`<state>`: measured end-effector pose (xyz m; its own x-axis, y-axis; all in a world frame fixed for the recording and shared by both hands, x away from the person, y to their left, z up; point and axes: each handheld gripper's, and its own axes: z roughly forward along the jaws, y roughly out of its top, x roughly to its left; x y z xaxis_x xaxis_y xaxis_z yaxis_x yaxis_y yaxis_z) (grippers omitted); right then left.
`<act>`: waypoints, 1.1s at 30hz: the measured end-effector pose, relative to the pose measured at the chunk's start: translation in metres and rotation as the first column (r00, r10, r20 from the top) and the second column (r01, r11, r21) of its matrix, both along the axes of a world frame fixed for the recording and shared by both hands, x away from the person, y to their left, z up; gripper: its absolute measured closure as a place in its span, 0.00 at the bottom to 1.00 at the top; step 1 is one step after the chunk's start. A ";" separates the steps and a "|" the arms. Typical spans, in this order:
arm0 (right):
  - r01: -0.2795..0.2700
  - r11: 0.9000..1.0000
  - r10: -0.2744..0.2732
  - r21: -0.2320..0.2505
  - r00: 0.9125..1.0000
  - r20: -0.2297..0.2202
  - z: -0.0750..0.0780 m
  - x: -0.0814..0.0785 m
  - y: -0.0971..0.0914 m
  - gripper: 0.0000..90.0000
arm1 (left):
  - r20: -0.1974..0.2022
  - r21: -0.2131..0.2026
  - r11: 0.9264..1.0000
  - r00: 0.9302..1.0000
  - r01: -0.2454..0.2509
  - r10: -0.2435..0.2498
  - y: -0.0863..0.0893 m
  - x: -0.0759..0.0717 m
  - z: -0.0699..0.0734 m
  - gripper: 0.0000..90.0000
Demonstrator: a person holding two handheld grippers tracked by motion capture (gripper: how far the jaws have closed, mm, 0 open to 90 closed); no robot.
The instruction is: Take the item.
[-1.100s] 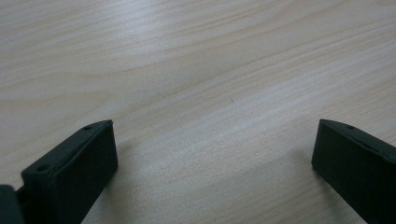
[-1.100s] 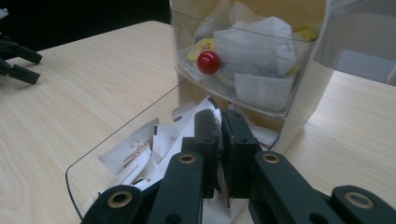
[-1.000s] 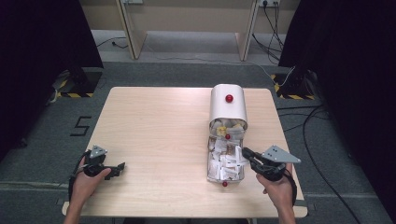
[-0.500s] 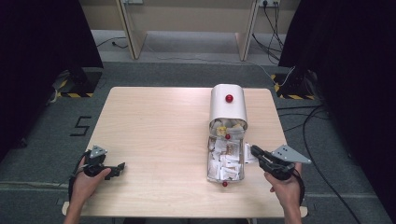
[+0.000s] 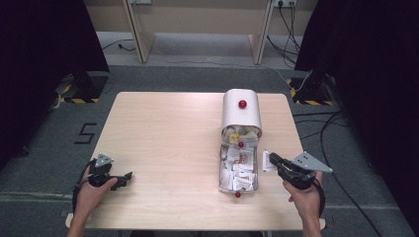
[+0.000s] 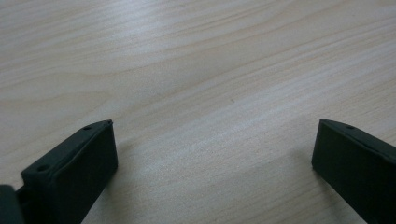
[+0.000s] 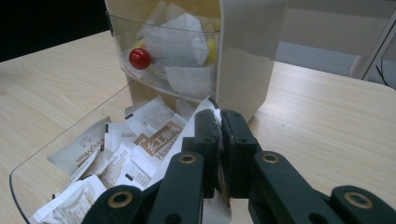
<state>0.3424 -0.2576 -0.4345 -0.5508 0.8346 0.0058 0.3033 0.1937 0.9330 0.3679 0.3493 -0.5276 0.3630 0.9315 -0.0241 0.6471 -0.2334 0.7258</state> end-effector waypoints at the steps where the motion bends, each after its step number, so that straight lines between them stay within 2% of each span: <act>1: 0.002 1.000 -0.002 0.000 1.000 0.001 0.000 0.000 -0.001 0.95 | 0.000 0.000 1.000 1.000 0.000 0.000 0.000 0.000 0.000 0.00; 9: 0.022 1.000 -0.022 0.001 1.000 -0.009 -0.005 0.005 -0.008 0.95 | 0.000 0.000 1.000 1.000 0.000 0.000 0.000 0.000 0.000 0.00; 18: 0.036 0.999 -0.036 -0.030 0.999 -0.005 -0.004 0.010 -0.006 0.95 | 0.000 0.000 1.000 1.000 0.000 0.000 0.000 0.000 0.000 0.00; 33: 0.047 0.998 -0.048 -0.039 0.999 -0.021 -0.009 0.032 -0.005 0.95 | 0.000 0.000 1.000 1.000 0.000 0.000 0.000 0.000 0.000 0.00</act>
<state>0.3742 -0.2626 -0.4431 -0.5106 0.8597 -0.0154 0.3329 0.2142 0.9183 0.3681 0.3494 -0.5276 0.3631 0.9314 -0.0237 0.6468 -0.2337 0.7259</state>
